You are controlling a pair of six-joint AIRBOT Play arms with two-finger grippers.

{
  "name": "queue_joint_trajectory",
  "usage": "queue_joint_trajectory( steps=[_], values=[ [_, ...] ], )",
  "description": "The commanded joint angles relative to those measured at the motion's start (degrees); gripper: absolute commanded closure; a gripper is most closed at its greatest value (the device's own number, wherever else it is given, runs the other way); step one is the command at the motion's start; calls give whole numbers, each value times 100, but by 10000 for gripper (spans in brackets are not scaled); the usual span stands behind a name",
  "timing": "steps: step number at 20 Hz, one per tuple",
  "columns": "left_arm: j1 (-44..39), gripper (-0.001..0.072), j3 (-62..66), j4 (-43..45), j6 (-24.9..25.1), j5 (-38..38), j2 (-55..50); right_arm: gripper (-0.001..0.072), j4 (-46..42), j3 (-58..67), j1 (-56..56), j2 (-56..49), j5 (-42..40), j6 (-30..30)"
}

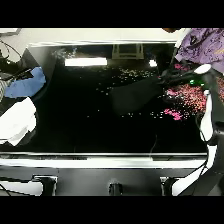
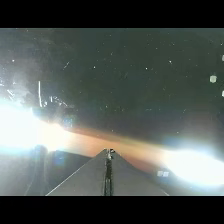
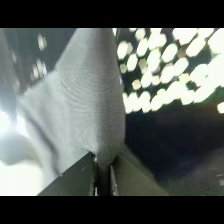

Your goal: Fold the clothes and pants, and hang the long-sleeved shirts on hangers.

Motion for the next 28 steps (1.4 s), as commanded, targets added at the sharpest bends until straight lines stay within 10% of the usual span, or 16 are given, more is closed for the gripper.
queue_joint_trajectory(
  steps=[1,17,28],
  values=[
    [7,690,0,2,9,2,0,685,-271,748,-531,22,146,664],
    [7,690,0,4,7,-4,0,686,-3254,643,-3497,791,1399,2190],
    [7,690,0,2,4,-92,0,685,-4916,-3040,-3676,2494,898,2857]
  ],
)
